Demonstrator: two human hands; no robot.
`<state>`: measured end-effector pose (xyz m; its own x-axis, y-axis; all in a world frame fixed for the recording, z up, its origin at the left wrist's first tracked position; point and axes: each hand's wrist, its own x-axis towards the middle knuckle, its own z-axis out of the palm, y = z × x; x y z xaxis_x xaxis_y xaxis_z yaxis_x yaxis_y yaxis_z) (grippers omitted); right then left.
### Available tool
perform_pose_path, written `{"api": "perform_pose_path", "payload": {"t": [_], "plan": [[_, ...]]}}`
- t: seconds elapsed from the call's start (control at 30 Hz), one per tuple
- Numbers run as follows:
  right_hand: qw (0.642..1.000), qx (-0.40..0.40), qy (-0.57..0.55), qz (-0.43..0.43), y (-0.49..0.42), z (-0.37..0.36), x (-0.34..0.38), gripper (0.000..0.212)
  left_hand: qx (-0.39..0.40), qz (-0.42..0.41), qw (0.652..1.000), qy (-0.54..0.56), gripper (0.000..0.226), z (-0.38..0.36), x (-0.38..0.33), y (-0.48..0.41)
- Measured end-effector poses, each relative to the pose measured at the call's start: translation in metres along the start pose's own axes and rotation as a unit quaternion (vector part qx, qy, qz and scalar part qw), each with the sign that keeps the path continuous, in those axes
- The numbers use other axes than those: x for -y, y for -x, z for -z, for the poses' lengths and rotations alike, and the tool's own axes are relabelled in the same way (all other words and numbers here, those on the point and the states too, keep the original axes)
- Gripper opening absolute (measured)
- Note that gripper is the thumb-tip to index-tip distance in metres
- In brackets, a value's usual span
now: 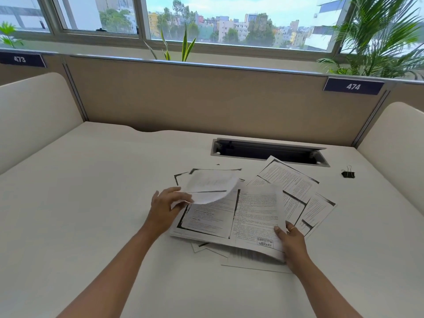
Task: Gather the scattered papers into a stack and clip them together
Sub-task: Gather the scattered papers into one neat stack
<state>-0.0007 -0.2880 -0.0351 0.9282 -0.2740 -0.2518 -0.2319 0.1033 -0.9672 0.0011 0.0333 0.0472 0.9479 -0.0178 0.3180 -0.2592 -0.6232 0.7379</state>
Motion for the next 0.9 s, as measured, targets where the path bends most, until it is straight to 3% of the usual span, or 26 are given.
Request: {"api": "perform_pose_path", "payload": {"t": [0.1, 0.23, 0.5, 0.67, 0.9], "plan": [[1.0, -0.001, -0.003, -0.008, -0.001, 0.001, 0.0, 0.028, 0.05, 0.001, 0.999, 0.004, 0.067, 0.0, 0.014, 0.004], [1.0, -0.008, -0.008, -0.02, -0.002, 0.001, 0.001, 0.029, 0.064, 0.012, 0.996, 0.053, 0.078, 0.002, 0.028, 0.01], [0.995, 0.012, -0.064, -0.074, -0.004, 0.002, 0.008, 0.031, 0.112, 0.098, 0.985, 0.085, 0.073, 0.008, 0.028, 0.018], [0.993, 0.04, -0.07, -0.089, -0.002, 0.005, 0.012, 0.029, 0.112, 0.119, 0.981, 0.107, 0.062, 0.008, 0.031, 0.017], [0.982, 0.075, -0.131, -0.115, 0.002, 0.008, 0.017, 0.024, 0.115, 0.138, 0.973, 0.147, 0.065, 0.016, 0.032, 0.023]]}}
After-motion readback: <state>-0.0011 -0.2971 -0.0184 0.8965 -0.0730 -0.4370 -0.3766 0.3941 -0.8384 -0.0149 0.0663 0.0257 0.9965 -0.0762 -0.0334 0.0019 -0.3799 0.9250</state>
